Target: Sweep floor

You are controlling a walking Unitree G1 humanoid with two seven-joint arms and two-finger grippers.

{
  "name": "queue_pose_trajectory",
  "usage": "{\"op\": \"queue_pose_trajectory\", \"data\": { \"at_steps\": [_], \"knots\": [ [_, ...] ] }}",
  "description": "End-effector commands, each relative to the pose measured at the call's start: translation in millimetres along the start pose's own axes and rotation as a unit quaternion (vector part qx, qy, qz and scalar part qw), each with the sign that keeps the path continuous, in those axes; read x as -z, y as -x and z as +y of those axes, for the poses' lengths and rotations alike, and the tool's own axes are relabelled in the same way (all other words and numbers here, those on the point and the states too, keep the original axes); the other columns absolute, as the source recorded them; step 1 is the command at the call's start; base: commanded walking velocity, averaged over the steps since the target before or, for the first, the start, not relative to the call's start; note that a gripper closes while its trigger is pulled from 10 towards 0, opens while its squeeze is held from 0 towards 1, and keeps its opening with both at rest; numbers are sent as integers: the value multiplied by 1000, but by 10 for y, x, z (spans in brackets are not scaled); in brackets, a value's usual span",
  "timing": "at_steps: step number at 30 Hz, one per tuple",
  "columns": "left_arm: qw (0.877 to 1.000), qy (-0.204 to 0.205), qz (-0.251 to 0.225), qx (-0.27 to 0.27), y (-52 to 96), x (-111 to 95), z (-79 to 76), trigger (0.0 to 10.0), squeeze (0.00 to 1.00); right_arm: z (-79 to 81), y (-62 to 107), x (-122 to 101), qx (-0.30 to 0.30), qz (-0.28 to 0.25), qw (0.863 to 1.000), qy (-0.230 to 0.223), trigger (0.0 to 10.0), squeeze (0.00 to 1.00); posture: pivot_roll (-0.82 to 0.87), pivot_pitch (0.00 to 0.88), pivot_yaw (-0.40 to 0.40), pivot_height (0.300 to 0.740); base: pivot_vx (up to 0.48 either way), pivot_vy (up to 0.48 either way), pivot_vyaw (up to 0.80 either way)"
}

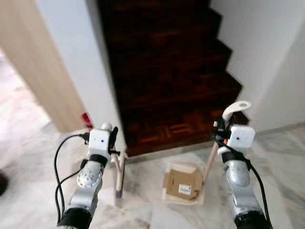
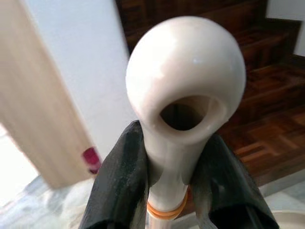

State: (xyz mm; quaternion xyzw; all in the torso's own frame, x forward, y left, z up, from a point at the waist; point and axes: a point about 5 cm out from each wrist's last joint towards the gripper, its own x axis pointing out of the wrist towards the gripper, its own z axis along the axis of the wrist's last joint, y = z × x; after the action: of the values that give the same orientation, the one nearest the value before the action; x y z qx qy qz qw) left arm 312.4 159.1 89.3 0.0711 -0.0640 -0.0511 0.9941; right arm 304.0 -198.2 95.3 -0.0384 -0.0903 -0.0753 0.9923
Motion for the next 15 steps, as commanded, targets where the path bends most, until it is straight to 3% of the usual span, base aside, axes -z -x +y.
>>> {"op": "queue_pose_trajectory", "data": {
  "at_steps": [1,9,15],
  "knots": [
    [1000,-9,-25,-7,-25,-92,54,10000,0,72,-87,-168,-8,-38,999,-8,10000,0,-19,1,54,740,0,0,800],
    [1000,-9,-23,-9,-29,-94,59,10000,0,75,-88,-171,-9,-38,999,-12,10000,0,-16,14,55,740,0,0,800],
    [1000,-4,-18,-14,-31,-84,65,10000,0,62,-95,-174,-3,-37,999,-25,10000,0,-16,32,52,740,0,59,0]
  ]
}}
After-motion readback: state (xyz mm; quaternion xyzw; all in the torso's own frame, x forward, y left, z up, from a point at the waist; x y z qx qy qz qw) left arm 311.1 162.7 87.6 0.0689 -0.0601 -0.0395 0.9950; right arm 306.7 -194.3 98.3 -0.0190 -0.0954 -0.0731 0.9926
